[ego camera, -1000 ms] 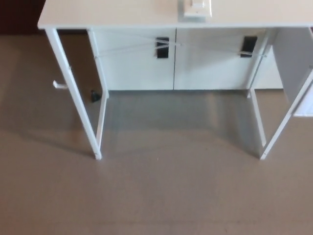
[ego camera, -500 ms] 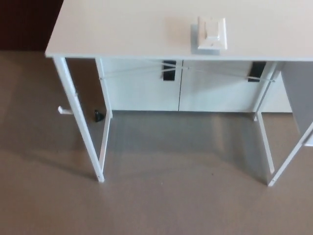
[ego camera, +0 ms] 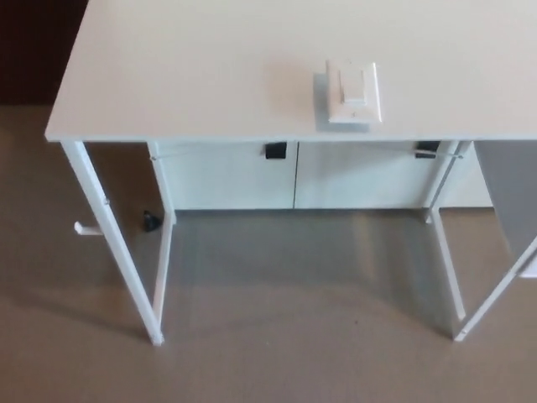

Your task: The robot walk towards a table in front and then clicks the light switch button using the right hand's index finger

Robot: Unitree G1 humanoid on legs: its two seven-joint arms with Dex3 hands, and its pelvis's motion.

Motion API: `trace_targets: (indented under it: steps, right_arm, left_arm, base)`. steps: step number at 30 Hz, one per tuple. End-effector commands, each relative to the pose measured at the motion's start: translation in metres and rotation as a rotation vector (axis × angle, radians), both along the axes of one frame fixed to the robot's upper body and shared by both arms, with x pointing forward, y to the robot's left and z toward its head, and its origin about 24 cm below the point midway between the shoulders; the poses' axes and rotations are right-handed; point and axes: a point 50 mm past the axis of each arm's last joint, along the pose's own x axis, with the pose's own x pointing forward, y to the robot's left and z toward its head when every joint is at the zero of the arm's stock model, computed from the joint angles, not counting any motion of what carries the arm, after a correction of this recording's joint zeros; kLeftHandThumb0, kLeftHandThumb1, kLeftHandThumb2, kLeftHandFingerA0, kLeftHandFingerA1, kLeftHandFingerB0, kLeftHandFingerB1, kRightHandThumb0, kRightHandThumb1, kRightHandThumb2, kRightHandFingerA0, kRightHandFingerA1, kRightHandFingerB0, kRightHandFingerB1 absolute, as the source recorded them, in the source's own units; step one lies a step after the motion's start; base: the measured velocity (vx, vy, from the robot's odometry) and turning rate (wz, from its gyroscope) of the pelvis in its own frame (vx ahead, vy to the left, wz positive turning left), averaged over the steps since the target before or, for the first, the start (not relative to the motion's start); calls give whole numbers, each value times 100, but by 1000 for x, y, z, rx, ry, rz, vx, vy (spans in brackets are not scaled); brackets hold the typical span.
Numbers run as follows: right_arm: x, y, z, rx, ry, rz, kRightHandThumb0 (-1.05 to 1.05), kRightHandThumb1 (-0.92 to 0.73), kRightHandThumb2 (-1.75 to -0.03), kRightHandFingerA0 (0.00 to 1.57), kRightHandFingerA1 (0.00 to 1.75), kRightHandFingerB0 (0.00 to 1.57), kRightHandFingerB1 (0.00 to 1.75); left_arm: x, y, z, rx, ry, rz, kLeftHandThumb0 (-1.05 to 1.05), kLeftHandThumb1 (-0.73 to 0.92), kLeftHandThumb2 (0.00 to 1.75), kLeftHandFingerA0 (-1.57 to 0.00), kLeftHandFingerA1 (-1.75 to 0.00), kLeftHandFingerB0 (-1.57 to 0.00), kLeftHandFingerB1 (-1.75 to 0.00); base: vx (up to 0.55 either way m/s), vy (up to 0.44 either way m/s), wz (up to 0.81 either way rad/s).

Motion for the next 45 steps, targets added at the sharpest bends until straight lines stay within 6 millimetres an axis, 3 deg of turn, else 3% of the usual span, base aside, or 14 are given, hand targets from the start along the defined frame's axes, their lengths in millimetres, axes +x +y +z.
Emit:
trace_targets:
  steps: [1, 35, 42, 43, 45]
  right_arm:
    - [1, -4, 3, -33, -15, 16, -64, -51, -57, 75, 52, 57, 40]
    - [12, 0, 4, -56, -19, 44, -64, -53, -57, 77, 51, 56, 40]
    - [11, 2, 6, -60, -36, 61, -65, -54, -57, 74, 54, 55, 42]
    - [11, 3, 6, -60, -41, 68, -66, -43, -86, 67, 63, 48, 54]
    - [12, 4, 7, -57, -45, 69, -65, -43, -86, 67, 62, 49, 53]
  left_arm:
    - [-2, 4, 0, 39, -3, -10, -9, 50, 91, -28, -56, -19, -51]
    - [7, 5, -1, 47, -18, -8, -8, 51, 92, -28, -57, -18, -50]
    - [5, -8, 3, -16, -19, -6, -8, 51, 92, -25, -55, -18, -51]
    - [4, -14, 6, -29, -23, -19, -9, 51, 92, -24, -55, -17, -51]
    - [4, -19, 8, -34, -27, -32, -9, 50, 92, -24, -55, -18, -51]
  base:
    - [265, 168, -20]
    - [200, 50, -2]
    - [78, -66, 6]
    - [78, -170, 15]
    - [107, -244, -6]
